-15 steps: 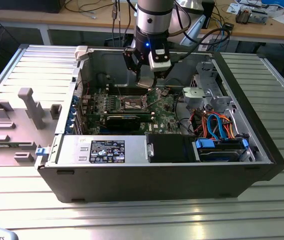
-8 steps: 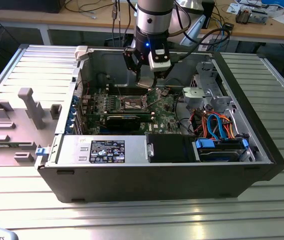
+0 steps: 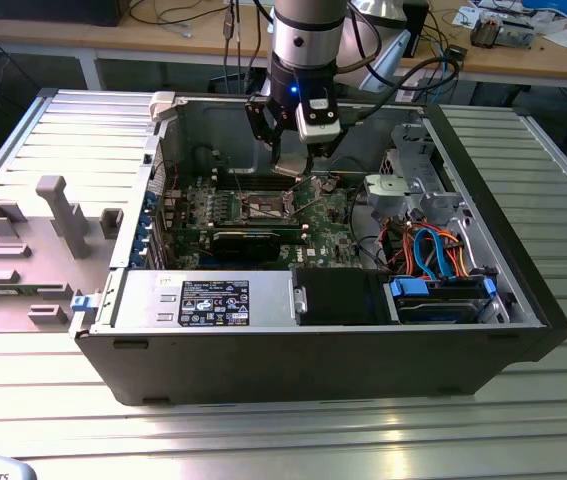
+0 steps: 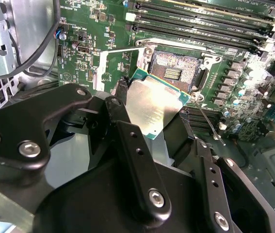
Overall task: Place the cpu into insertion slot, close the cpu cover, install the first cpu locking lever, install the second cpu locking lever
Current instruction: 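Place the cpu into insertion slot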
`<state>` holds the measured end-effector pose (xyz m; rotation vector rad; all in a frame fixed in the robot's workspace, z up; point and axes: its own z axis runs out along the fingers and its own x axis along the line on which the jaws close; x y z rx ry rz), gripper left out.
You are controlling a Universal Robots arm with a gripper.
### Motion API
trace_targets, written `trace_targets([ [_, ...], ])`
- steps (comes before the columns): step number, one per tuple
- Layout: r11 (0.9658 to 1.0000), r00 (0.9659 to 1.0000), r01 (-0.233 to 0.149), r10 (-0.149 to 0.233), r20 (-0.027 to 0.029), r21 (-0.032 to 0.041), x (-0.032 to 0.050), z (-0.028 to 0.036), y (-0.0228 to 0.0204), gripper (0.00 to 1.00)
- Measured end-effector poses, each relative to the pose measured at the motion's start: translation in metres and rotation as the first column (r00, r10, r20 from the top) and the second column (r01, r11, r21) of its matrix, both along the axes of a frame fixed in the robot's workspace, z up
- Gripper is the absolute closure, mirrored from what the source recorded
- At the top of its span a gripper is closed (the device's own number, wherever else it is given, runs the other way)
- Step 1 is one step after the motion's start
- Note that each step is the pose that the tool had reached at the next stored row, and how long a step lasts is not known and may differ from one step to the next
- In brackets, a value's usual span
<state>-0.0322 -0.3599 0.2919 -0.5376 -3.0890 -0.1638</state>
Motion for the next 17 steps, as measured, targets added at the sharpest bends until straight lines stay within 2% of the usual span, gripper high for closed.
trace_targets([
  [17, 0.9999, 0.9999, 0.010, -0.010, 0.0001, 0.0000, 0.0000, -0.0004, 0.0000, 0.46],
])
